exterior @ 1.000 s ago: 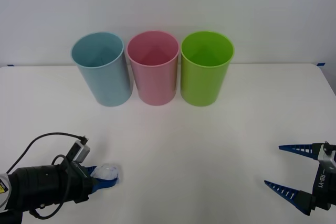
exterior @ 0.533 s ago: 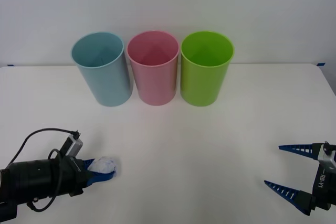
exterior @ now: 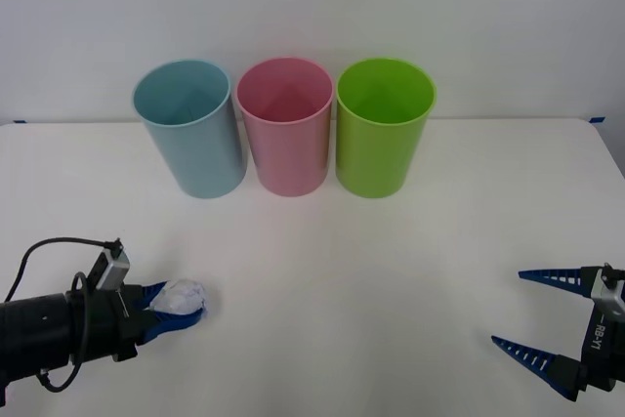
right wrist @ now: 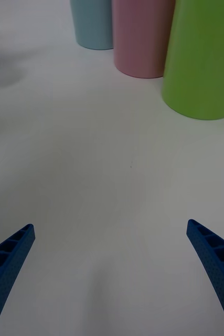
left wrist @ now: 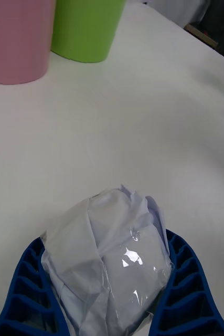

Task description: Put cans in the blue bin and PET bottles in the pink bin and trash in the green bin.

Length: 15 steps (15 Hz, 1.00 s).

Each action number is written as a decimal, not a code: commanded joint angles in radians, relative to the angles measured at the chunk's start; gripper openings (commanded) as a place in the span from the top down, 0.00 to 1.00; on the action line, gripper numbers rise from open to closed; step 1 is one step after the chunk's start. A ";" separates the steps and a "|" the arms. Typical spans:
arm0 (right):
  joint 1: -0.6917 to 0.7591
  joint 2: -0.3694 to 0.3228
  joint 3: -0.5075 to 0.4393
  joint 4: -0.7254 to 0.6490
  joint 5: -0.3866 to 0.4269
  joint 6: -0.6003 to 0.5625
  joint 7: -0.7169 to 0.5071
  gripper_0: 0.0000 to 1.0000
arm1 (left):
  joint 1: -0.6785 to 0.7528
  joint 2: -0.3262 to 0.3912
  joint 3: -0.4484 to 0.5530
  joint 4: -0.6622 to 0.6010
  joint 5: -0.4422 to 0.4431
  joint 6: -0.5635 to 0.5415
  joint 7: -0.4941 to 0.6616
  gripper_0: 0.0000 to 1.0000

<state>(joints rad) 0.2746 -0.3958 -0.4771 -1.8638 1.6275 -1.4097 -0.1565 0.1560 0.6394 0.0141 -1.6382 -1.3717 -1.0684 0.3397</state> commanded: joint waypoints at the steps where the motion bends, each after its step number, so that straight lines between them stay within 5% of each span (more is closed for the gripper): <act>1: 0.000 0.000 0.000 0.000 0.000 0.000 0.000 0.00 | 0.002 -0.057 0.102 -0.002 0.025 -0.125 -0.083 1.00; 9: 0.000 0.000 0.000 0.000 0.000 0.000 0.000 0.00 | -0.030 -0.055 0.127 -0.045 0.391 -0.231 -0.120 1.00; 15: 0.000 0.000 0.000 0.000 0.000 0.000 0.000 0.00 | -0.047 -0.055 0.165 -0.088 0.540 -0.169 -0.186 1.00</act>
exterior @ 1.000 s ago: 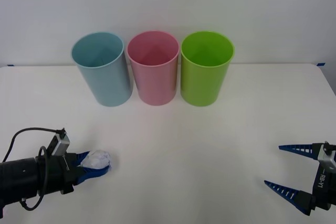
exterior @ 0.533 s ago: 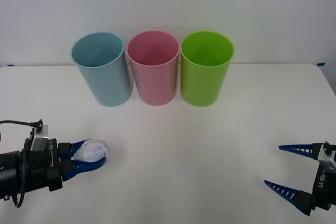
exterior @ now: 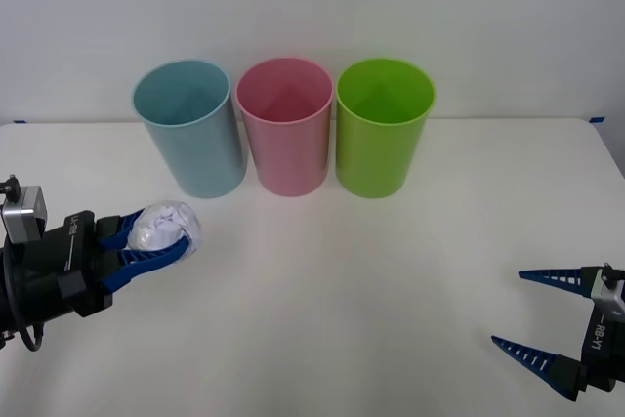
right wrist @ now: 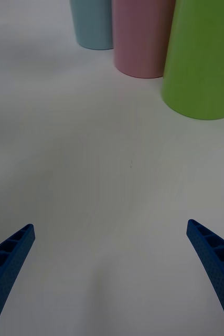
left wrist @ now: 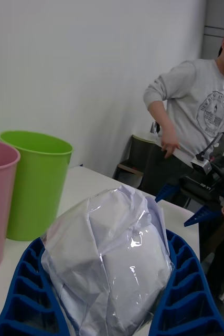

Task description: Put cans in the blue bin and PET bottles in the pink bin and trash in the green bin.

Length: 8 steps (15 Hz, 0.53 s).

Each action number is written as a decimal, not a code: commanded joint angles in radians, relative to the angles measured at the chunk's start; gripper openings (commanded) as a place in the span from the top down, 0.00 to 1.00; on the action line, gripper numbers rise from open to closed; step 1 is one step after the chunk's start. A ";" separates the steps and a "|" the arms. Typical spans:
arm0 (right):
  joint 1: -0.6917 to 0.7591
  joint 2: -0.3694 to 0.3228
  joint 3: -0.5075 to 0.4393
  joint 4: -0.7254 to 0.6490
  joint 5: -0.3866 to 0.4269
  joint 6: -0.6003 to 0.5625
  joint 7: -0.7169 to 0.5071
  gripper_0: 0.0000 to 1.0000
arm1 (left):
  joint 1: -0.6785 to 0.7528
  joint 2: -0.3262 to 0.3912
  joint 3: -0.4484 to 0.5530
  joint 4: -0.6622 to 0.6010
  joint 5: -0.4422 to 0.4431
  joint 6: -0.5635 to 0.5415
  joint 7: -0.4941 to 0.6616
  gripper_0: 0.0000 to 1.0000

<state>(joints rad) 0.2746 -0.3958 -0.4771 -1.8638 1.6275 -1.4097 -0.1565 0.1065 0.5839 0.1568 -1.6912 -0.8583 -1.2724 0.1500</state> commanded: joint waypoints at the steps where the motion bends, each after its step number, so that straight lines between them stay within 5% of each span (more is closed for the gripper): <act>1: 0.000 0.000 0.000 0.000 0.000 0.000 0.000 0.00 | 0.002 0.001 0.023 -0.058 0.038 0.067 0.008 1.00; 4: 0.000 0.000 0.000 0.000 0.000 0.000 0.000 0.00 | -0.002 0.002 0.012 -0.176 -0.005 0.251 0.025 1.00; 8: 0.000 0.000 0.000 0.000 0.000 0.000 0.000 0.00 | -0.117 0.111 -0.177 -0.228 0.028 0.518 0.040 1.00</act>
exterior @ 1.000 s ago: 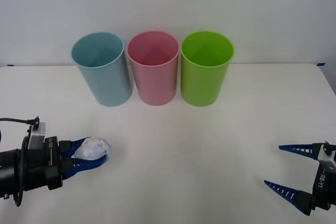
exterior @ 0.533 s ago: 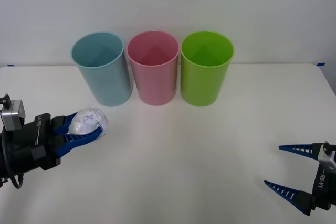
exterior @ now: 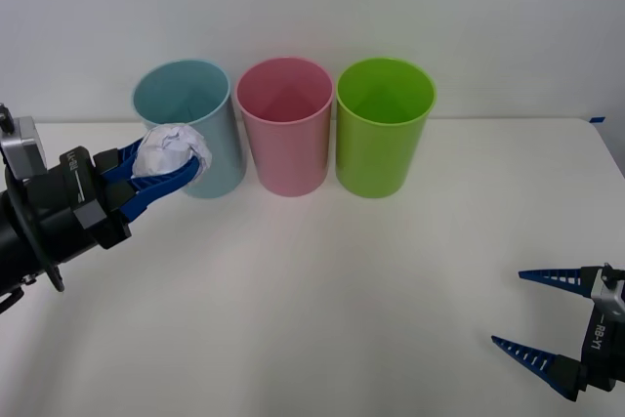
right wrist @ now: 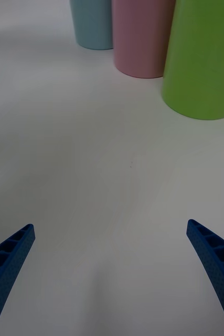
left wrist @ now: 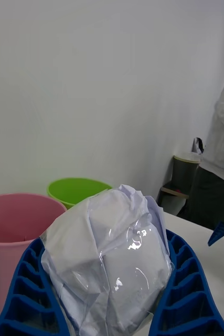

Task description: Put cans in the blue bin and PET bottles in the pink bin and trash in the green bin.

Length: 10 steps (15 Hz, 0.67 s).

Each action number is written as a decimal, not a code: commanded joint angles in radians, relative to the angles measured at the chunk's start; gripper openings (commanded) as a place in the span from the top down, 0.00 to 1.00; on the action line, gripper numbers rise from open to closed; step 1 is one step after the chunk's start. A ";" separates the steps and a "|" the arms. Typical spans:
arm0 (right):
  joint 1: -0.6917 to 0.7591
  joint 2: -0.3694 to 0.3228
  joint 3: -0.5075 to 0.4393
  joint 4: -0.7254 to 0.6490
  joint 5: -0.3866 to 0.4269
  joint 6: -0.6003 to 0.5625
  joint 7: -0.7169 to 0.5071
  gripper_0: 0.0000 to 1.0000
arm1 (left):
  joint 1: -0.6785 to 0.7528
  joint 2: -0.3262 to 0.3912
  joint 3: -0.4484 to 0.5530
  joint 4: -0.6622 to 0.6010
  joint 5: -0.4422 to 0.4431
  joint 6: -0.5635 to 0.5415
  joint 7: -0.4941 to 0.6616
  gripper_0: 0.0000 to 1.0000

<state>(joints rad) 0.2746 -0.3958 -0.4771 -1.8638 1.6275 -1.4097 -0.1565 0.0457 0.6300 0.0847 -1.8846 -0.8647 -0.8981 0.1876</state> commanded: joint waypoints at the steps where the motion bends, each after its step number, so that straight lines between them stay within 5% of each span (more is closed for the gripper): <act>1: 0.000 0.000 0.000 0.000 0.000 0.000 0.000 0.00 | -0.092 0.111 -0.167 -0.059 0.053 0.234 0.004 1.00; 8: 0.000 0.000 0.000 0.000 0.000 0.000 0.000 0.00 | -0.437 0.335 -0.516 -0.068 0.179 0.630 0.029 1.00; 10: 0.000 0.000 0.000 0.000 0.000 0.000 0.000 0.00 | -0.589 0.444 -0.675 -0.068 0.306 0.719 0.050 1.00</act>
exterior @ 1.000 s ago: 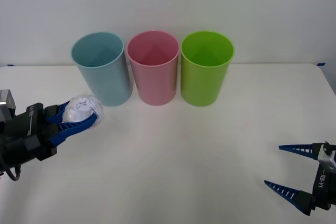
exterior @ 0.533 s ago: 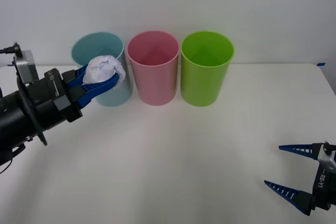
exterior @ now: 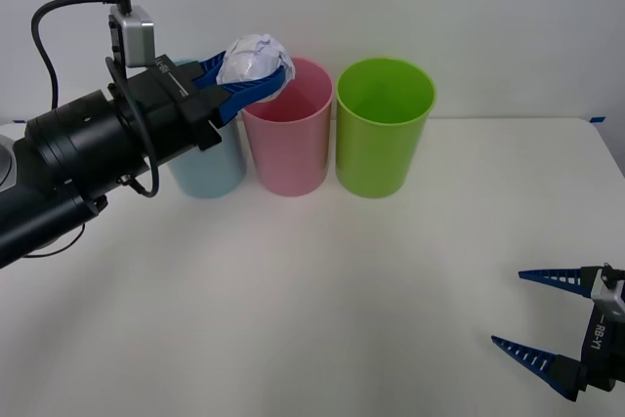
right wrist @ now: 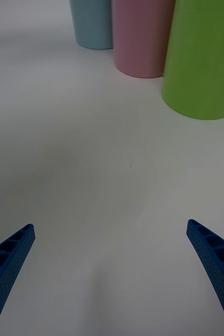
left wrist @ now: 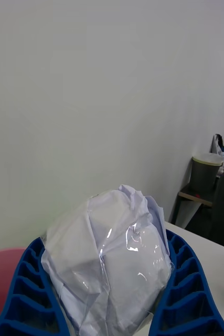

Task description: Put cans in the blue bin and PET bottles in the pink bin and trash in the green bin.

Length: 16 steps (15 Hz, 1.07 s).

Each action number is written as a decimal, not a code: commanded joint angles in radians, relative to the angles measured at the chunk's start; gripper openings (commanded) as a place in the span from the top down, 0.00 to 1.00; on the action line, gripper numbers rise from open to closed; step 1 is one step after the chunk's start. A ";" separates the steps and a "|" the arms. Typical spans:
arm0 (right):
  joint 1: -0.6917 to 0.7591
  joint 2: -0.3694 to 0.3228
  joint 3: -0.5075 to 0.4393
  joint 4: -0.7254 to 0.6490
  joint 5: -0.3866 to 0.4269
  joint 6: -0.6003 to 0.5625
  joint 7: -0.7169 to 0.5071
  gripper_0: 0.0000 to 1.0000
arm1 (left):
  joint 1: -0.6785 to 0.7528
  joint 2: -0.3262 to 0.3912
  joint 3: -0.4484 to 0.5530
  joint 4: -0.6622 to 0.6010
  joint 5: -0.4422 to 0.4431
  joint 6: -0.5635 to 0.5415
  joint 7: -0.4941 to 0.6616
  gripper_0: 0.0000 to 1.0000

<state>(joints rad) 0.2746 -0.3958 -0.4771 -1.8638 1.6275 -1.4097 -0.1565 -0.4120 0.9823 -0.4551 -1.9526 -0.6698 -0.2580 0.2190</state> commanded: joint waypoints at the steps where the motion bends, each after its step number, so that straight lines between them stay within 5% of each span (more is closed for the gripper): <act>1: 0.000 0.000 0.000 0.000 0.000 0.000 0.000 0.00 | -0.209 0.119 -0.214 0.001 0.160 0.128 0.020 1.00; 6: 0.000 0.000 0.000 0.000 0.000 0.000 0.000 0.00 | -0.585 0.082 -0.522 0.149 0.325 0.250 0.049 1.00; 9: 0.000 0.000 0.000 0.000 0.000 0.000 0.000 0.00 | -0.712 0.024 -0.645 0.222 0.366 0.315 0.066 1.00; 16: 0.000 0.000 0.000 0.000 0.000 0.000 0.000 0.00 | -1.045 -0.128 -0.981 0.426 0.644 0.422 0.097 1.00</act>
<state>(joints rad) 0.2746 -0.3958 -0.4771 -1.8638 1.6275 -1.4097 -0.1565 -1.4269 0.8824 -1.4057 -1.5602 -0.0538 0.1532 0.3136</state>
